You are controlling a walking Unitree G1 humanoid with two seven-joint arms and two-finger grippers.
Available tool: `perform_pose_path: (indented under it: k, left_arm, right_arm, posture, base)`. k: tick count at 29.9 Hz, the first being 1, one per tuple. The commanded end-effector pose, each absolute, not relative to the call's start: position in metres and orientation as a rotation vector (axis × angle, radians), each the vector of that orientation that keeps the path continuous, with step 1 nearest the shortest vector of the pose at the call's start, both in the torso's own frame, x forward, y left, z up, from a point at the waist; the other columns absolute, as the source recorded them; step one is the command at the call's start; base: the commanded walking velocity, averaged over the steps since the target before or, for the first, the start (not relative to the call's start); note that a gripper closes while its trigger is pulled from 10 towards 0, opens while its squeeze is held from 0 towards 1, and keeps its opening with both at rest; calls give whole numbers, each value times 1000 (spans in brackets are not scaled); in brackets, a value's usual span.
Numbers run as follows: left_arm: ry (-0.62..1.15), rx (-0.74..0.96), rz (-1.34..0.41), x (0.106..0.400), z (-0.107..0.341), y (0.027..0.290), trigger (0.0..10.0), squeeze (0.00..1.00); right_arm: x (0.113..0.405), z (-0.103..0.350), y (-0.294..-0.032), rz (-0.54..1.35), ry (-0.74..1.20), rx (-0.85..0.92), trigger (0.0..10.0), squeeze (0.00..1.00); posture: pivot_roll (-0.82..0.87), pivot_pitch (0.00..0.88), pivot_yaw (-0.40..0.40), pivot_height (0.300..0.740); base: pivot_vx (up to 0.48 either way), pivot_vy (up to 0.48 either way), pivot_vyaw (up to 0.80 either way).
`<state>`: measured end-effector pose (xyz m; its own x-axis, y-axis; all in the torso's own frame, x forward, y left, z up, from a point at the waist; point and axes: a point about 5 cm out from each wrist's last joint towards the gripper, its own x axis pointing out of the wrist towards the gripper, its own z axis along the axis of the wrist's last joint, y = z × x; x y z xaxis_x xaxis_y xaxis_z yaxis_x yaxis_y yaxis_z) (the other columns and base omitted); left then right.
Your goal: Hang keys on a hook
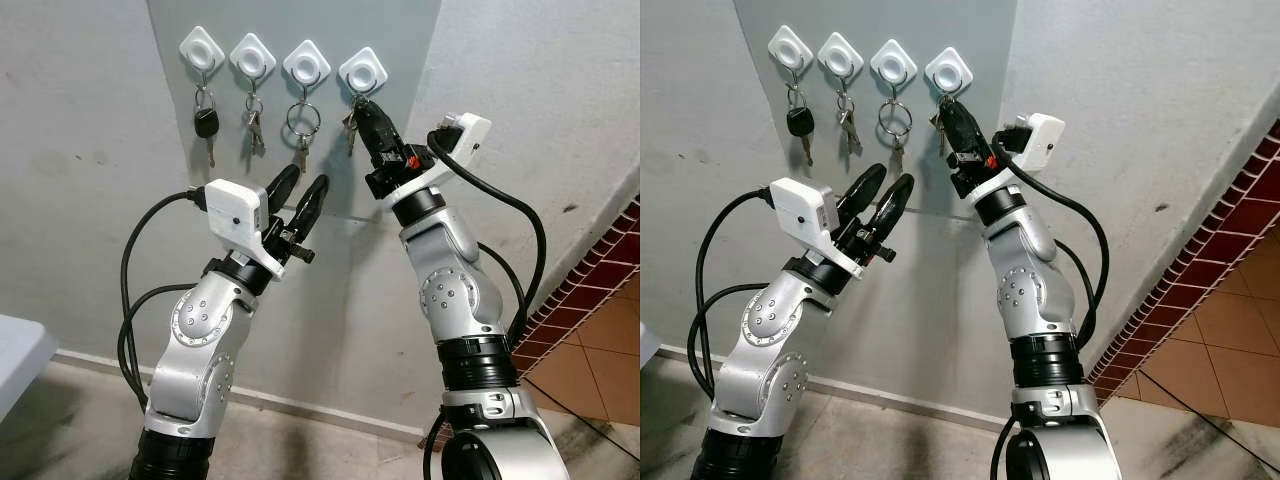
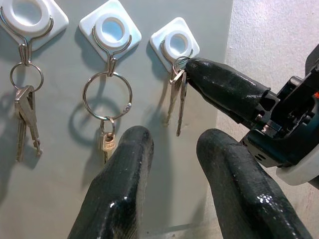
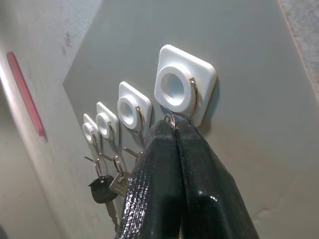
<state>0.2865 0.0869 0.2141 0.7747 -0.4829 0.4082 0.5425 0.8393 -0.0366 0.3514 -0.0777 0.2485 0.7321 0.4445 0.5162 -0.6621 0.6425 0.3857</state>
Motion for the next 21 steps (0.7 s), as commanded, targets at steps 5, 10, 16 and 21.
perform_pose_path:
  k: [5,10,16,21]
  left_arm:
    - [-404,-161,-555,286,218,86,10000,0]
    - [-405,-160,-554,286,218,87,10000,0]
    - [-405,-159,-553,285,218,87,10000,0]
    - [-405,-159,-552,285,218,87,10000,0]
  right_arm:
    - [353,256,-80,638,-390,651,10000,0]
    - [355,253,-82,611,-368,690,10000,0]
    - [357,249,-86,581,-347,737,10000,0]
    - [356,246,-89,579,-325,800,10000,0]
  posture:
    - [110,0,-32,736]
    - [110,0,-32,736]
    - [111,0,-33,736]
    - [111,0,-33,736]
  base:
    - [0,0,0]
    - [0,0,0]
    - [0,0,0]
    - [0,0,0]
